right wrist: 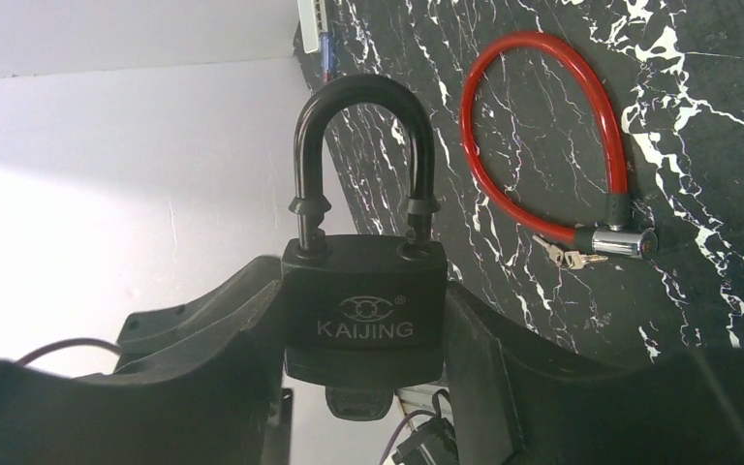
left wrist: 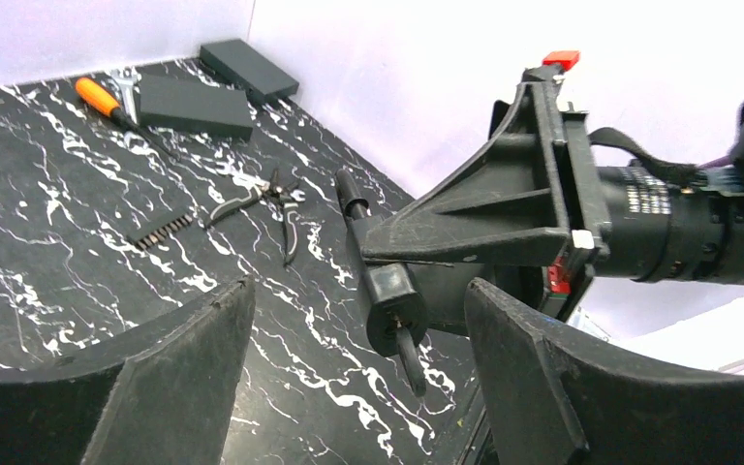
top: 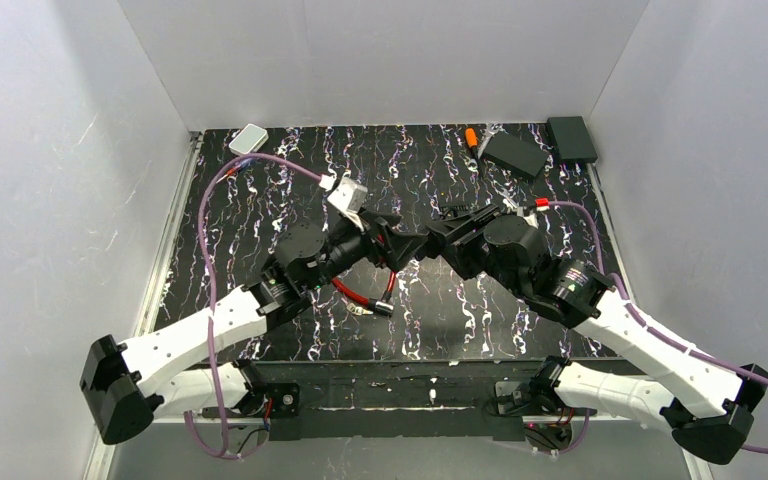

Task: Unlock with the key

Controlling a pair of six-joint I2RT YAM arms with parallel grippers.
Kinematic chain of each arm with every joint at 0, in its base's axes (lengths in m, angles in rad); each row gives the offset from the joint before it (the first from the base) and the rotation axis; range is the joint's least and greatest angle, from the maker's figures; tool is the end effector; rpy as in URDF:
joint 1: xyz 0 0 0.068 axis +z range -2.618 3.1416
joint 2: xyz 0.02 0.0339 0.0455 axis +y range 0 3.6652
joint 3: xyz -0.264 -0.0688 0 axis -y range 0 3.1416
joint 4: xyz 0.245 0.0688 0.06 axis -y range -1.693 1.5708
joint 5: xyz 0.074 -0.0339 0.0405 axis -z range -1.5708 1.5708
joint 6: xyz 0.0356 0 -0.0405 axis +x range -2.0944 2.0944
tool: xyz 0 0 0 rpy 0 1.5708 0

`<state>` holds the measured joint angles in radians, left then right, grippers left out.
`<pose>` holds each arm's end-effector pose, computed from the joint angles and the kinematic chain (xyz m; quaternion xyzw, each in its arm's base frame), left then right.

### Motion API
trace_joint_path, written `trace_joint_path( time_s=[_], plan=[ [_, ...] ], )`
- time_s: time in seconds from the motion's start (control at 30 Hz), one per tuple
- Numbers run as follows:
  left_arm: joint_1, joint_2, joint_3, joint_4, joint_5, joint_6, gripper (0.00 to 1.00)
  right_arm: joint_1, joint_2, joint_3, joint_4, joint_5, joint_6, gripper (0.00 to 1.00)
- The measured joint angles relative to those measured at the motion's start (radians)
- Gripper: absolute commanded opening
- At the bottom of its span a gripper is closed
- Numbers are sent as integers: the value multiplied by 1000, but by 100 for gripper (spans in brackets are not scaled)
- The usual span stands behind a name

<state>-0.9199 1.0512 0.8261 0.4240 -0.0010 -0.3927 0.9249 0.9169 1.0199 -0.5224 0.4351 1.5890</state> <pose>0.1506 -0.1977 0.3681 0.1647 0.6116 -0.4719 0.6133 0.1288 0.1459 0.3646 0.3781 0.7360 0.4497 0.3363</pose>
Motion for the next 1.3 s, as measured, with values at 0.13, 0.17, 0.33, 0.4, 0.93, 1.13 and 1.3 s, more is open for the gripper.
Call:
trace_joint_path(
  time_s=[0.13, 0.17, 0.33, 0.4, 0.93, 1.13, 1.3],
  plan=[
    [0, 68, 0, 3, 20, -32, 77, 0, 0, -1, -1, 0, 0, 1],
    [0, 84, 0, 3, 28, -39, 77, 0, 0, -1, -1, 0, 0, 1],
    [0, 106, 0, 12, 49, -63, 76, -1, -1, -1, -6, 5, 0, 1],
    [0, 106, 0, 29, 47, -73, 74, -1, -2, -1, -6, 8, -1, 1],
    [-53, 220, 25, 144, -42, -166, 0, -9, 10, -1, -2, 29, -4, 6],
    [-56, 169, -8, 152, -37, -142, 0, 3, -2, -1, 16, 13, -22, 64],
    [-47, 95, -65, 134, -22, -92, 0, 9, -48, 0, 23, 35, -69, 98]
  ],
)
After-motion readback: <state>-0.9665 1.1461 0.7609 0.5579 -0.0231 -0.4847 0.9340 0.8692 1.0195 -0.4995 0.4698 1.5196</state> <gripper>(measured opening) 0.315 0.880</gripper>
